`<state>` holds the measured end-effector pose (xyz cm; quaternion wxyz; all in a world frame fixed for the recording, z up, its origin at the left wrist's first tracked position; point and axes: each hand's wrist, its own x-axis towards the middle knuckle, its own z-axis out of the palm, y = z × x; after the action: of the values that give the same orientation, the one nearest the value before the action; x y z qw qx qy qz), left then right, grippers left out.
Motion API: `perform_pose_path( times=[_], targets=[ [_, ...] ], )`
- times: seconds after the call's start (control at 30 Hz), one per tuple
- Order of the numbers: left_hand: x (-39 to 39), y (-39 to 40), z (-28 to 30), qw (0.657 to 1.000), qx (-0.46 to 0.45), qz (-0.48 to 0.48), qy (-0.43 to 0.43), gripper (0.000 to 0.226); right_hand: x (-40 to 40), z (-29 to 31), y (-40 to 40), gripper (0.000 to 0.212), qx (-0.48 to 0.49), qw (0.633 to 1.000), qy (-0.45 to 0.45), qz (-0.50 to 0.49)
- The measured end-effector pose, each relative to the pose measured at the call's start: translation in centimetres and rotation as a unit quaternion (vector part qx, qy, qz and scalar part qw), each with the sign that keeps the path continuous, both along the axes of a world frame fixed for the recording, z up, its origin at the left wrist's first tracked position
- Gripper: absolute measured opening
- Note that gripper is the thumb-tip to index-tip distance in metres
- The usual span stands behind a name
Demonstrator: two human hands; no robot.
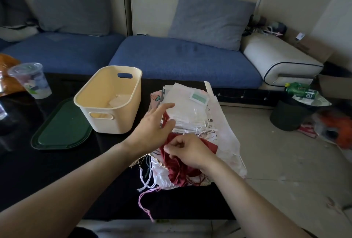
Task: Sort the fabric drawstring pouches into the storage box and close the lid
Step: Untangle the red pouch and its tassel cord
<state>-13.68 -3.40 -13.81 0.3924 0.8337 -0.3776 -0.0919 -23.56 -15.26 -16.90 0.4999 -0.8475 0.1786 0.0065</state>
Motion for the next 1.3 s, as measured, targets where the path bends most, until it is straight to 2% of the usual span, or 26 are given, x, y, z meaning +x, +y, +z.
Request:
perform_pose_path(
  times=[0.1, 0.2, 0.27, 0.37, 0.43, 0.53, 0.7, 0.83, 0.9, 0.97, 1.0, 1.03, 1.07, 1.13, 1.17, 1.2, 1.3],
  targets=[
    [-0.4, 0.5, 0.8, 0.994, 0.050, 0.059, -0.073, 0.053, 0.0, 0.6, -0.1, 0.025, 0.086, 0.995, 0.017, -0.056],
    [-0.8, 0.8, 0.9, 0.988, 0.080, 0.057, -0.119, 0.033, 0.1, 1.1, -0.3, 0.022, 0.211, 0.971, 0.000, -0.111],
    [-0.7, 0.8, 0.6, 0.991, 0.106, 0.015, -0.079, 0.030, 0.3, 1.3, -0.4, 0.017, 0.265, 0.955, -0.015, -0.130],
    [-0.2, 0.8, -0.1, 0.992, 0.110, -0.042, 0.049, 0.031, 0.5, 1.2, -0.8, 0.015, 0.295, 0.942, -0.024, -0.159],
    [-0.1, 0.7, -0.3, 0.989, 0.103, -0.074, 0.081, 0.024, 0.6, 1.2, -0.9, 0.020, 0.326, 0.930, -0.026, -0.171],
    [-0.3, 0.7, -0.8, 0.990, 0.082, -0.069, 0.088, 0.020, 0.5, 1.6, -1.3, 0.019, 0.343, 0.924, -0.028, -0.166],
    [-0.2, 0.6, -1.1, 0.991, 0.092, -0.043, 0.092, 0.023, -0.1, 2.6, -3.8, 0.013, 0.266, 0.938, -0.072, -0.210],
    [-0.5, 0.9, -0.9, 0.988, 0.109, -0.043, 0.099, 0.024, -1.3, 3.6, -7.0, 0.018, 0.108, 0.930, -0.152, -0.316],
    [-0.7, 0.9, -0.9, 0.988, 0.113, -0.047, 0.092, 0.025, -2.2, 3.7, -8.3, 0.036, 0.027, 0.953, -0.087, -0.290],
    [-0.9, 0.8, -0.9, 0.990, 0.108, -0.044, 0.077, 0.027, -3.1, 3.2, -9.1, 0.058, -0.035, 0.973, 0.071, -0.216],
    [-1.0, 0.8, -0.9, 0.991, 0.106, -0.041, 0.066, 0.028, -3.4, 3.0, -9.2, 0.062, -0.066, 0.973, 0.114, -0.188],
    [-1.1, 0.7, -1.0, 0.992, 0.105, -0.040, 0.055, 0.029, -3.6, 2.7, -9.0, 0.062, -0.110, 0.971, 0.112, -0.180],
    [-1.2, 0.6, -1.0, 0.993, 0.104, -0.039, 0.043, 0.029, -3.8, 2.4, -8.8, 0.057, -0.157, 0.965, 0.072, -0.196],
    [-1.2, 0.5, -1.1, 0.994, 0.104, -0.038, 0.016, 0.029, -4.4, 2.2, -8.1, 0.036, -0.236, 0.938, -0.062, -0.248],
    [-1.1, 0.3, -1.3, 0.994, 0.105, -0.039, -0.008, 0.029, -4.8, 2.2, -7.6, 0.024, -0.252, 0.928, -0.107, -0.252],
    [-1.0, 0.2, -1.5, 0.993, 0.104, -0.040, -0.044, 0.030, -5.3, 2.0, -7.2, 0.021, -0.239, 0.935, -0.121, -0.234],
    [-0.9, -0.5, -1.9, 0.987, 0.060, -0.057, -0.135, 0.031, -6.5, 1.5, -5.4, 0.039, -0.163, 0.976, -0.070, -0.123]
  ],
)
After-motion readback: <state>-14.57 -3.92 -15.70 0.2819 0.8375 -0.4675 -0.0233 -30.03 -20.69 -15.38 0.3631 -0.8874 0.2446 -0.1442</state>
